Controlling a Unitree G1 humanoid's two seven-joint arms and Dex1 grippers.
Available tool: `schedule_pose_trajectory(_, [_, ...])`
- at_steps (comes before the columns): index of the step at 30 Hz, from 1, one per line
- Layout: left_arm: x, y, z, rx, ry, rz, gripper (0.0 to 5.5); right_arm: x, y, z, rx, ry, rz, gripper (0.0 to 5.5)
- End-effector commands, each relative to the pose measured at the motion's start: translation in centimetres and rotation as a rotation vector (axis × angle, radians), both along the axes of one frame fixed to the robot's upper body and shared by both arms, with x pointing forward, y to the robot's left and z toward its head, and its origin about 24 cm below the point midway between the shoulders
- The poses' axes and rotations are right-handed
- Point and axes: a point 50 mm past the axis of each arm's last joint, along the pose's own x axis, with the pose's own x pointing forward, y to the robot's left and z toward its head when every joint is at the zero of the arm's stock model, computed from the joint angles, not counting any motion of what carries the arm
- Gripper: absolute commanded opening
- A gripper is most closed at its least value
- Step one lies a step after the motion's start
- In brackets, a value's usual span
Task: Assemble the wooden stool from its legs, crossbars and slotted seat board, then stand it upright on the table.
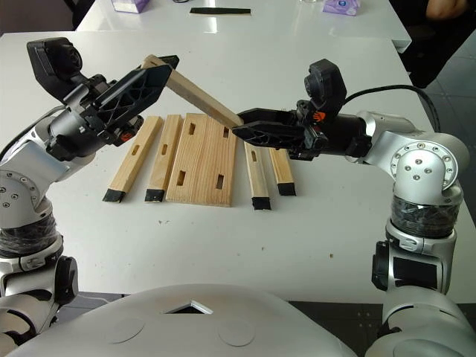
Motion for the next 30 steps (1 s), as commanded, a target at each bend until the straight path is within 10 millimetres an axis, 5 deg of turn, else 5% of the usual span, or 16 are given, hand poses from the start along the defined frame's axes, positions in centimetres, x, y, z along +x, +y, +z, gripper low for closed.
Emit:
schedule_pose_trajectory(1, [0.0, -0.2, 0.3, 0.021, -0.028, -0.016, 1.81, -0.2, 0.3, 0.0, -0.005, -0.006, 0.010, 1.31])
schedule_pose_trajectory(4, [0.0, -0.2, 0.2, 0.026, -0.030, -0.015, 1.34, -0.1, 0.4, 0.1, -0.005, -0.006, 0.008, 1.31])
schedule_pose_trajectory(12, [0.5, 0.5, 0.1, 0.026, -0.063, 0.036, 1.30, 0.7, 0.3, 0.1, -0.008, -0.021, -0.045, 1.31])
schedule_pose_trajectory(19, [1.1, 2.0, -0.2, 0.093, -0.134, 0.127, 1.30, 1.1, 0.3, -1.3, -0.068, -0.080, -0.140, 2.38])
schedule_pose_trajectory(24, [2.8, 6.1, -1.0, 0.421, -0.280, 0.277, 1.30, 2.5, -0.7, -1.3, -0.081, -0.156, -0.270, 2.40])
schedule_pose_trajectory(30, [4.4, 11.0, -5.1, 0.922, -0.350, 0.307, 1.30, 3.9, -1.1, -1.5, -0.092, -0.238, -0.402, 2.40])
